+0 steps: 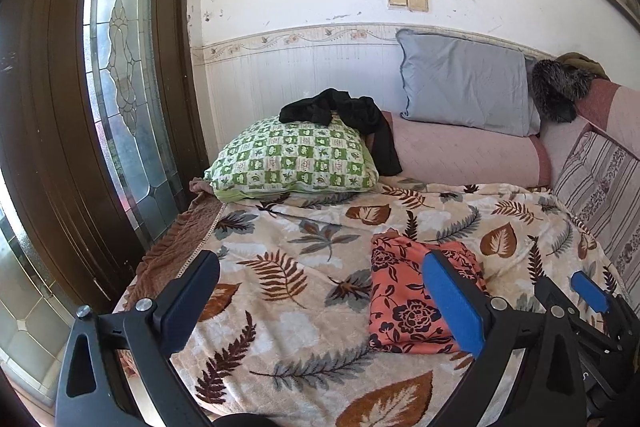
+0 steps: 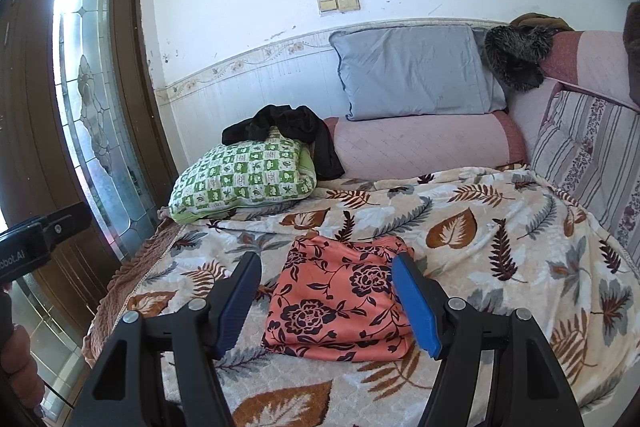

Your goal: Fold small clothes

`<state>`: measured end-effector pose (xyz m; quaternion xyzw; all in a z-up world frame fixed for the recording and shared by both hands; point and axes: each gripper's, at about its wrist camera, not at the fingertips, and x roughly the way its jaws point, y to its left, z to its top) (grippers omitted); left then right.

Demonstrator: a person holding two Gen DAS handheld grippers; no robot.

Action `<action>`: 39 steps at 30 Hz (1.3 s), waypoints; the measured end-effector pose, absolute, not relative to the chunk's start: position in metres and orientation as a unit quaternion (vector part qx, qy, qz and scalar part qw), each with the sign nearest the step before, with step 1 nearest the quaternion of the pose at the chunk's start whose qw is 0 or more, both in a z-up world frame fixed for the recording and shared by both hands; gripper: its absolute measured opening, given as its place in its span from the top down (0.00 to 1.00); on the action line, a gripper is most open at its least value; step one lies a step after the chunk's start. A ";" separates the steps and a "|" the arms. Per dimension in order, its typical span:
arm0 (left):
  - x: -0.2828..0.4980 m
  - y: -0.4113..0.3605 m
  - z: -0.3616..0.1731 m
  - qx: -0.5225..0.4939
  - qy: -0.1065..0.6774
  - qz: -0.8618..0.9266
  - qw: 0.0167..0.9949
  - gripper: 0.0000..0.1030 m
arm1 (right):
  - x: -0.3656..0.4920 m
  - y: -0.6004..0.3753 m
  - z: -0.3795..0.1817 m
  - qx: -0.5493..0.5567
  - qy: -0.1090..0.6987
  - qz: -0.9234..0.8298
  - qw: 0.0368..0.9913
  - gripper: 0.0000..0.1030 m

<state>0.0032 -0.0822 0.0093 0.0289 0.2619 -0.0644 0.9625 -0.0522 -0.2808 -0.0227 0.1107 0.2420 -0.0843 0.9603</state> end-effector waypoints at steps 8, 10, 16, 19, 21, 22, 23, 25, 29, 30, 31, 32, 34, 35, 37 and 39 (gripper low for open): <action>0.036 -0.110 0.001 0.021 0.275 -0.082 0.958 0.02 | -0.028 -0.311 -0.041 0.123 0.253 -0.103 0.954 0.30; 0.042 -0.115 0.000 0.022 0.277 -0.082 0.957 0.02 | -0.025 -0.316 -0.043 0.123 0.253 -0.108 0.954 0.31; 0.047 -0.121 0.000 0.022 0.277 -0.086 0.957 0.02 | -0.022 -0.325 -0.046 0.127 0.255 -0.114 0.952 0.31; 0.046 -0.125 0.001 0.025 0.273 -0.089 0.957 0.02 | -0.024 -0.325 -0.044 0.124 0.254 -0.116 0.952 0.31; 0.043 -0.126 0.002 0.027 0.271 -0.094 0.958 0.02 | -0.026 -0.323 -0.041 0.121 0.252 -0.117 0.953 0.30; 0.042 -0.125 0.002 0.027 0.268 -0.095 0.958 0.02 | -0.027 -0.322 -0.040 0.119 0.251 -0.117 0.954 0.30; 0.040 -0.124 0.003 0.026 0.265 -0.095 0.959 0.02 | -0.027 -0.321 -0.039 0.116 0.249 -0.117 0.954 0.31; 0.036 -0.122 0.005 0.023 0.259 -0.095 0.961 0.02 | -0.028 -0.318 -0.036 0.109 0.248 -0.117 0.956 0.31; 0.034 -0.115 0.009 0.018 0.250 -0.095 0.963 0.02 | -0.026 -0.311 -0.030 0.097 0.245 -0.115 0.958 0.31; 0.034 -0.114 0.009 0.017 0.248 -0.094 0.964 0.02 | -0.025 -0.309 -0.029 0.093 0.244 -0.114 0.958 0.31; 0.035 -0.113 0.010 0.016 0.247 -0.093 0.964 0.02 | -0.024 -0.308 -0.028 0.089 0.243 -0.114 0.959 0.31; 0.037 -0.112 0.010 0.015 0.246 -0.093 0.965 0.02 | -0.023 -0.306 -0.027 0.085 0.241 -0.114 0.960 0.31; 0.040 -0.110 0.009 0.014 0.247 -0.093 0.965 0.02 | -0.019 -0.303 -0.026 0.078 0.241 -0.113 0.961 0.31; 0.042 -0.110 0.009 0.014 0.247 -0.093 0.964 0.02 | -0.017 -0.303 -0.026 0.077 0.241 -0.112 0.961 0.31; 0.046 -0.110 0.007 0.014 0.250 -0.095 0.964 0.02 | -0.013 -0.303 -0.026 0.077 0.243 -0.112 0.960 0.30; 0.050 -0.111 0.006 0.015 0.252 -0.097 0.963 0.02 | -0.010 -0.303 -0.027 0.079 0.245 -0.112 0.960 0.30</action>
